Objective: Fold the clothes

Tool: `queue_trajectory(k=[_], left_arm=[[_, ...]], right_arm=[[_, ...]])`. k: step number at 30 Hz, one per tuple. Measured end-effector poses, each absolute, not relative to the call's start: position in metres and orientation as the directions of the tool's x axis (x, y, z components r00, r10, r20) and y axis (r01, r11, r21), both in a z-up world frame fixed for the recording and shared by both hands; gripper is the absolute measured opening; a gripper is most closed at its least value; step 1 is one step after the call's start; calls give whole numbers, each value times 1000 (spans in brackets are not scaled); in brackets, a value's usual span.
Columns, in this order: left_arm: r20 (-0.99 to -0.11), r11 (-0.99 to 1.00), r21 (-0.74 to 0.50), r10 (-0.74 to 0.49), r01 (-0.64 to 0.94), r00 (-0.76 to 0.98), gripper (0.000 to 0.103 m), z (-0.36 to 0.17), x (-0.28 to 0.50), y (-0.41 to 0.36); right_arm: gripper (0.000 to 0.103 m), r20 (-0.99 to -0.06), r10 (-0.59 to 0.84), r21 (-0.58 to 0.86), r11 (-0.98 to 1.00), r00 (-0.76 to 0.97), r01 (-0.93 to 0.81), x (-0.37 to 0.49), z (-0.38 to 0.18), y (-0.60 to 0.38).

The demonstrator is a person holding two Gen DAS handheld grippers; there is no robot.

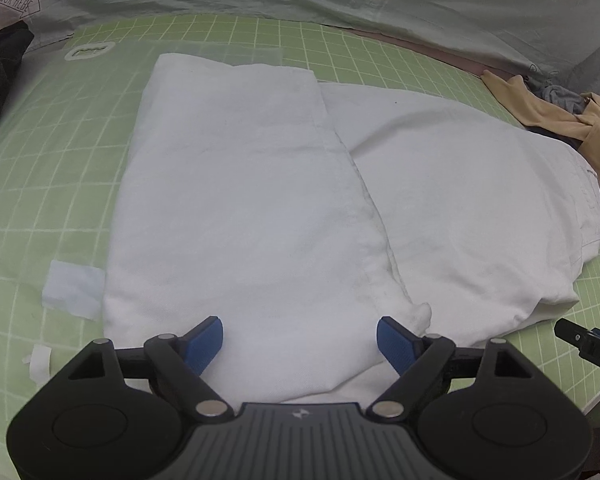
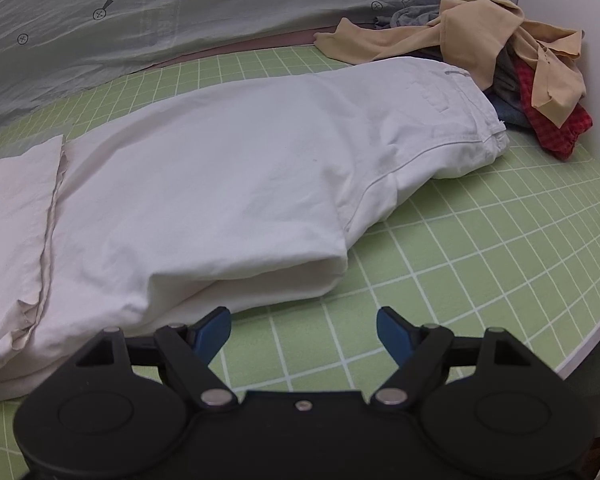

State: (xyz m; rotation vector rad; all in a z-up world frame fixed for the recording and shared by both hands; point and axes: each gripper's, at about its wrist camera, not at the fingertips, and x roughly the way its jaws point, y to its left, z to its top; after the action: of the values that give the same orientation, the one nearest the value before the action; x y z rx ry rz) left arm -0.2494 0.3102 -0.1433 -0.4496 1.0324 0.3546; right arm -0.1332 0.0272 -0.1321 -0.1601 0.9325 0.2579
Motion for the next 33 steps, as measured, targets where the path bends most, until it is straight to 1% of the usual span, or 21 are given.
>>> queue_trajectory(k=[4, 6, 10, 13, 15, 18, 21, 26, 29, 32, 33], left_arm=[[-887, 819, -179, 106, -546, 450, 91, -142, -234, 303], [-894, 801, -168, 121, -574, 431, 91, -144, -227, 301], [-906, 749, -156, 151, -644, 395, 91, -144, -220, 299], [-908, 722, -143, 176, -677, 380, 96, -143, -217, 300], [-911, 708, -122, 198, -696, 362, 97, -143, -212, 301], [-915, 701, -79, 230, -708, 331, 97, -145, -202, 305], [-922, 688, -68, 233, -722, 309, 97, -150, -193, 311], [-935, 705, -18, 238, -709, 261, 103, -158, -173, 312], [-945, 731, 23, 238, -682, 223, 103, -163, -163, 312], [-951, 736, 38, 235, -675, 202, 103, -166, -159, 313], [-953, 738, 43, 233, -673, 195, 103, -167, -158, 314]], right_arm=[[81, -821, 193, 30, 954, 537, -297, -106, -129, 8], [84, -818, 223, 78, 956, 529, -283, -91, -128, -5], [85, -817, 242, 151, 966, 523, -210, -56, -133, -33], [86, -813, 244, 198, 970, 528, -143, -32, -139, -52], [87, -808, 259, 235, 965, 529, -115, -19, -143, -62], [90, -786, 283, 279, 956, 550, -92, 0, -142, -73], [92, -765, 295, 336, 941, 572, -37, 22, -144, -85], [94, -754, 273, 402, 911, 597, 92, 60, -156, -104], [95, -742, 251, 421, 896, 622, 141, 80, -163, -112], [95, -736, 237, 440, 880, 634, 182, 97, -170, -115], [97, -729, 234, 448, 874, 643, 190, 101, -171, -115]])
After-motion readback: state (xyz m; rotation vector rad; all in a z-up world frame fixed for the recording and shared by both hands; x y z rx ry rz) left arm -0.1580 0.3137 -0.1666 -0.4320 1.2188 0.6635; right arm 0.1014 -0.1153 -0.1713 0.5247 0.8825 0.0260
